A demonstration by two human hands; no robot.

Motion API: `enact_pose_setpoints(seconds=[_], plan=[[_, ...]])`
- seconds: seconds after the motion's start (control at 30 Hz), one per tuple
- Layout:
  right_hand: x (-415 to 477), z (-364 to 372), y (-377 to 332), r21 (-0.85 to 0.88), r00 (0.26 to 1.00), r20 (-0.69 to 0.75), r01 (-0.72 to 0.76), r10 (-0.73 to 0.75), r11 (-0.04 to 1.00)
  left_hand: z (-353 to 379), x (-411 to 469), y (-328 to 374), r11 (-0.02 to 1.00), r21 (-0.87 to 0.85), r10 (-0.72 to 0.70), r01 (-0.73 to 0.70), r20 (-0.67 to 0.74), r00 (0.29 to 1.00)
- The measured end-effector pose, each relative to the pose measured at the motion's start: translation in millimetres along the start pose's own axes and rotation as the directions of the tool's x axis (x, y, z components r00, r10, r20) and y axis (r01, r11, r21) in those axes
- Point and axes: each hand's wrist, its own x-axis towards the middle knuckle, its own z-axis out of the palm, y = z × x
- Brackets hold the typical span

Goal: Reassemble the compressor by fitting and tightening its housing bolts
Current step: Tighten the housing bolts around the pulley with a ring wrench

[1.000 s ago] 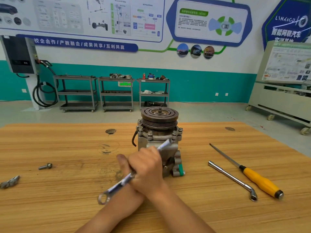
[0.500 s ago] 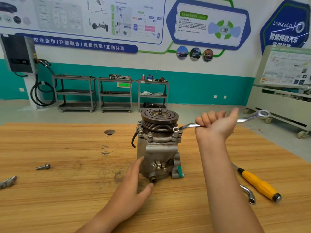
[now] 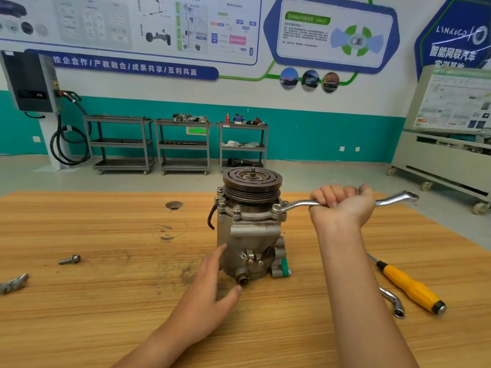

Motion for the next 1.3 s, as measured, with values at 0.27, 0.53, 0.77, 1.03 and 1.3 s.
enact_pose_setpoints(seconds=[0.27,0.53,0.77,1.03,1.3], plan=[[6.1,2.1,7.9,-0.132,0.995,0.009,0.095,-0.095,0.987,1.1,0.3,-1.8,1.0,-0.006,-0.015,0.015,0.02,1.0],[-15.1,-22.5,18.6,-0.415,0.92,0.235,0.386,-0.313,0.824,2.2,0.4,-0.4,1.0,-0.004,-0.012,0.012,0.042,0.999],[-58.0,-44.8,43.1,-0.554,0.82,0.403,0.572,-0.407,0.604,3.8,0.4,-2.8,1.0,0.004,0.016,-0.016,0.006,1.0],[-85.7,-43.4,78.8,-0.643,0.771,0.523,0.637,-0.364,0.426,-24.8,-11.1,60.4,0.891,-0.024,0.396,-0.454,-0.448,0.802],[-91.3,-42.8,104.1,-0.66,0.632,0.714,0.751,-0.302,0.015,-40.6,-9.7,105.5,0.756,-0.383,0.229,-0.53,-0.605,0.763]])
